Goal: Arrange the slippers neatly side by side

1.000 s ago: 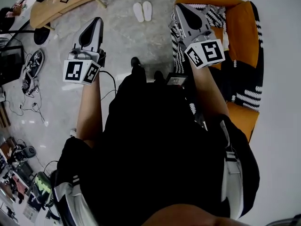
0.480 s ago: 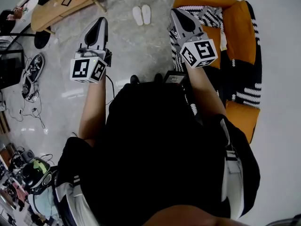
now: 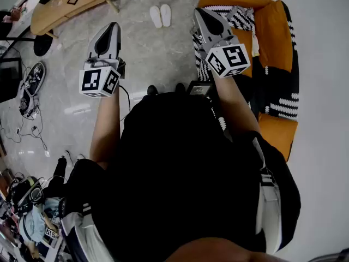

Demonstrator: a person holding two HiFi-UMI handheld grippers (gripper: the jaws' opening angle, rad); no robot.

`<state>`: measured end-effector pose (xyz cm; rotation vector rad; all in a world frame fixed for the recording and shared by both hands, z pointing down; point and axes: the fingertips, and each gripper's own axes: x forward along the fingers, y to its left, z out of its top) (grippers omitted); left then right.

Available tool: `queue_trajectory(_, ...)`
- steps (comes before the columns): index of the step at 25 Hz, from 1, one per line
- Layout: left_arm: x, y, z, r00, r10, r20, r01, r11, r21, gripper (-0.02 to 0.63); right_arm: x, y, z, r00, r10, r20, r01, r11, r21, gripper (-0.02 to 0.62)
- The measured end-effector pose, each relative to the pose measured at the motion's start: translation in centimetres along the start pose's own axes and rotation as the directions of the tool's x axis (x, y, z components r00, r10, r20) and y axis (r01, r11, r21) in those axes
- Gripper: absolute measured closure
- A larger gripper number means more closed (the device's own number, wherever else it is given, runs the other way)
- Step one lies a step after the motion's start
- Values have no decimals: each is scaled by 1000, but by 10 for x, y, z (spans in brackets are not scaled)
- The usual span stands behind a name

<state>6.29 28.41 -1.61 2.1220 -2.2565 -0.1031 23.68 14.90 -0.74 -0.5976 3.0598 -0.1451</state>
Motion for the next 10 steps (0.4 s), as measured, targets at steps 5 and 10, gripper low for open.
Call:
queue_trajectory(5, 0, -2, 3, 1000, -17, -6, 17, 1000, 1, 589, -2, 0, 1, 1000, -2, 2, 2, 1000, 7, 565)
queue_trajectory(10, -2, -8, 3, 999, -50, -5, 50, 999, -1, 591, -2, 3, 2, 1000, 8, 8, -8, 1000, 13, 565)
